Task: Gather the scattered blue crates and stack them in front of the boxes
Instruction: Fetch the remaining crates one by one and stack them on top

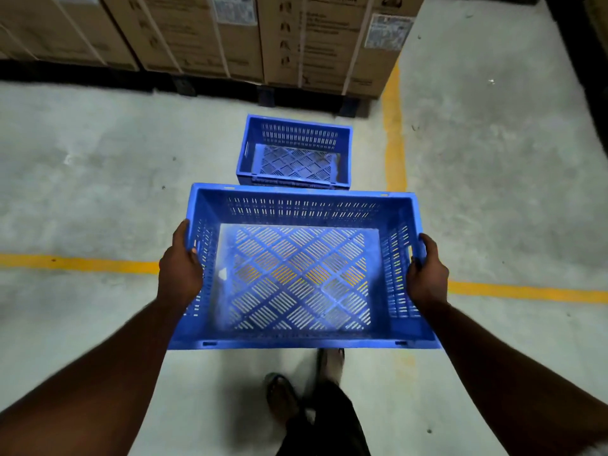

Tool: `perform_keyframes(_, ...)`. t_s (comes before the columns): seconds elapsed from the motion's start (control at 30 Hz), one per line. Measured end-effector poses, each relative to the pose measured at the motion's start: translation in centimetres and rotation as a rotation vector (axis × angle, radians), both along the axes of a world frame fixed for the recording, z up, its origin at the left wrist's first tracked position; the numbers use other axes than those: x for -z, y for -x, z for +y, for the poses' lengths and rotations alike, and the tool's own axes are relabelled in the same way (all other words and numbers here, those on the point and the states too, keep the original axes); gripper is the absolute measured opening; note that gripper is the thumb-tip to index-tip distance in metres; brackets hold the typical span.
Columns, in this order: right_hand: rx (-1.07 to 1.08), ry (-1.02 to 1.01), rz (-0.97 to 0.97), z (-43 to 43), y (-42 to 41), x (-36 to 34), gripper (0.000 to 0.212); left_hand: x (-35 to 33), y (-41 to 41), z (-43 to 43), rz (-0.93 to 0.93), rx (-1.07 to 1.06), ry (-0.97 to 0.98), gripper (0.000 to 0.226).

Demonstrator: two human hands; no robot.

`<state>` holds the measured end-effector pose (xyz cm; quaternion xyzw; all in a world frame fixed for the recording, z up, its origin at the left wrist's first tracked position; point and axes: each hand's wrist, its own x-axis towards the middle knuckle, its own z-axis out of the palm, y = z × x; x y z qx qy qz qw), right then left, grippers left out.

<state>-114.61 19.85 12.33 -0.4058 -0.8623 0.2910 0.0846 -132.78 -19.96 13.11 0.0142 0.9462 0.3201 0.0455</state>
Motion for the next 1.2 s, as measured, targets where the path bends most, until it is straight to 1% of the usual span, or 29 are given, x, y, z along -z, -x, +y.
perform_keyframes(0.23, -0.017, -0.011, 0.026, 2.1, 8.1, 0.3, 0.054, -0.2, 7.2, 1.8, -0.028, -0.034, 0.007, 0.062)
perform_keyframes(0.63, -0.05, 0.008, 0.031, 10.4, 27.1, 2.3, 0.058, 1.9, 24.6, 9.5, -0.078, -0.051, 0.05, 0.063)
perform_keyframes(0.87, -0.084, 0.045, 0.026, 13.4, 36.3, 2.6, 0.058, 3.2, 32.4, 12.1, -0.119, -0.068, 0.043, 0.064)
perform_keyframes(1.07, -0.069, 0.063, 0.015, 15.0, 43.4, 4.5, 0.057, 5.0, 39.6, 14.4, -0.166, -0.099, 0.03, 0.066)
perform_keyframes(1.2, -0.04, 0.081, -0.002, 16.0, 48.0, 7.0, 0.056, 7.5, 44.9, 16.1, -0.214, -0.099, 0.013, 0.067)
